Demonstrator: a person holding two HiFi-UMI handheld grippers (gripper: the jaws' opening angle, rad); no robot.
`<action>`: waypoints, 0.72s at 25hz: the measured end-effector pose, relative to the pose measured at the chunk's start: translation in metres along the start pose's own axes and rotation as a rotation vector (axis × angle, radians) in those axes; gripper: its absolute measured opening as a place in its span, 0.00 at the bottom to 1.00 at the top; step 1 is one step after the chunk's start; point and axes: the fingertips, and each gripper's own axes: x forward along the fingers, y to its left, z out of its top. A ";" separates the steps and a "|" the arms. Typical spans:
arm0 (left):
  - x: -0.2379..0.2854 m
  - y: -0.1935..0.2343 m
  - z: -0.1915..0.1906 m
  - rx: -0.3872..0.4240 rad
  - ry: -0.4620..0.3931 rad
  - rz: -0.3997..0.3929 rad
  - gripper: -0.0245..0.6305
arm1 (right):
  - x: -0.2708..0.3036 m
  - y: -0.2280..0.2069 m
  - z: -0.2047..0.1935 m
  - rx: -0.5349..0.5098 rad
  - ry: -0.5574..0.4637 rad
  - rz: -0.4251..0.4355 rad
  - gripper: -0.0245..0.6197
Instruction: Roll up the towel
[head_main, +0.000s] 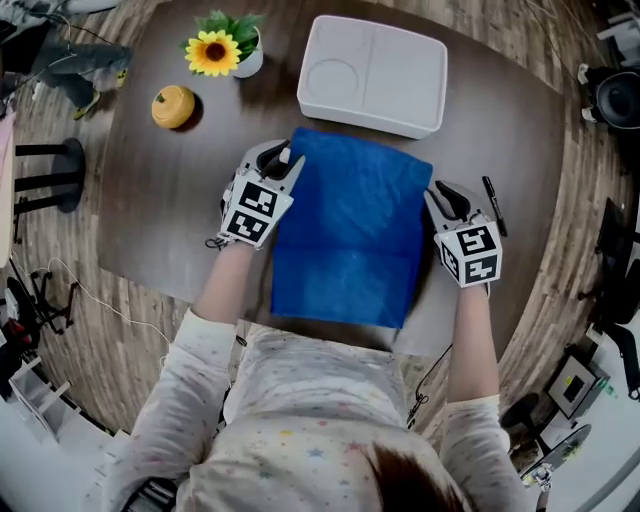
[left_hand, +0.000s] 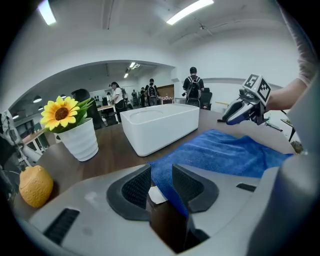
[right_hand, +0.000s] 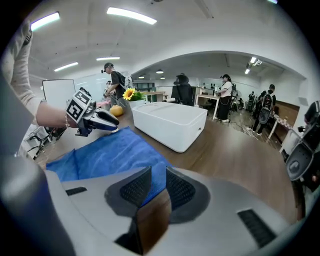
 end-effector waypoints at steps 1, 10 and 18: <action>0.003 -0.001 -0.001 -0.005 0.005 -0.001 0.22 | 0.005 -0.003 -0.001 0.005 0.002 0.003 0.18; 0.021 0.015 -0.001 -0.060 0.016 0.057 0.22 | 0.041 -0.026 -0.004 0.072 0.014 0.004 0.24; 0.038 0.031 -0.003 -0.069 0.078 0.092 0.22 | 0.054 -0.027 -0.007 0.058 0.064 0.021 0.23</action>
